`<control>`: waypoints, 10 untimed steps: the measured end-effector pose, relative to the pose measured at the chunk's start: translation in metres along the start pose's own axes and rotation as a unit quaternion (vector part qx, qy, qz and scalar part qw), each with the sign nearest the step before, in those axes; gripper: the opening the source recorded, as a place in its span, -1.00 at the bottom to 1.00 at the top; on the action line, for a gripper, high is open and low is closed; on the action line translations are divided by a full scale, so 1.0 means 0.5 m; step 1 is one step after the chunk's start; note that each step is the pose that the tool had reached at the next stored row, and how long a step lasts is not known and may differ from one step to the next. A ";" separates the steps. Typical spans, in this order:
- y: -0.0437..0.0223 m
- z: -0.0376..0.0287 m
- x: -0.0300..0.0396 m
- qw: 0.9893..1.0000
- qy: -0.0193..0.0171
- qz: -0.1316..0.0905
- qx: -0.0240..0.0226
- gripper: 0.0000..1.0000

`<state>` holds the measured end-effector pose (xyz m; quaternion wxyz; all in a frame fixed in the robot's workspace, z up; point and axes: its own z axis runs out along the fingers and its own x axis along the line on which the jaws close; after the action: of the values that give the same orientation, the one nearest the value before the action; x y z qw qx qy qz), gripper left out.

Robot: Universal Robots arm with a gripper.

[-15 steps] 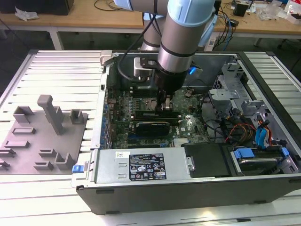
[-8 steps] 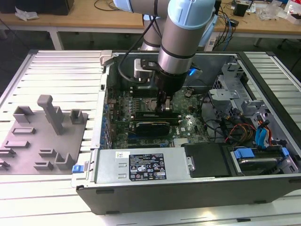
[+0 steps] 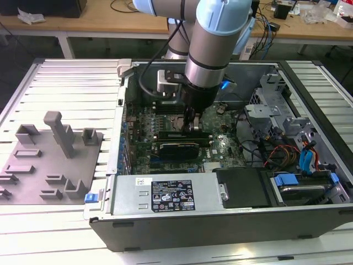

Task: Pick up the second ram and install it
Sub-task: 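Insert the second ram into the second slot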

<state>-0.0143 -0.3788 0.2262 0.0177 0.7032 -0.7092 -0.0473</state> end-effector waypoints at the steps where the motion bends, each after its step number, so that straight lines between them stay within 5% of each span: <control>1: 0.000 0.000 0.000 1.000 0.000 0.000 0.000 -0.76; 10: 0.000 0.002 0.000 1.000 0.000 0.000 0.000 -0.61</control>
<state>-0.0142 -0.3787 0.2254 0.0176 0.7032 -0.7092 -0.0474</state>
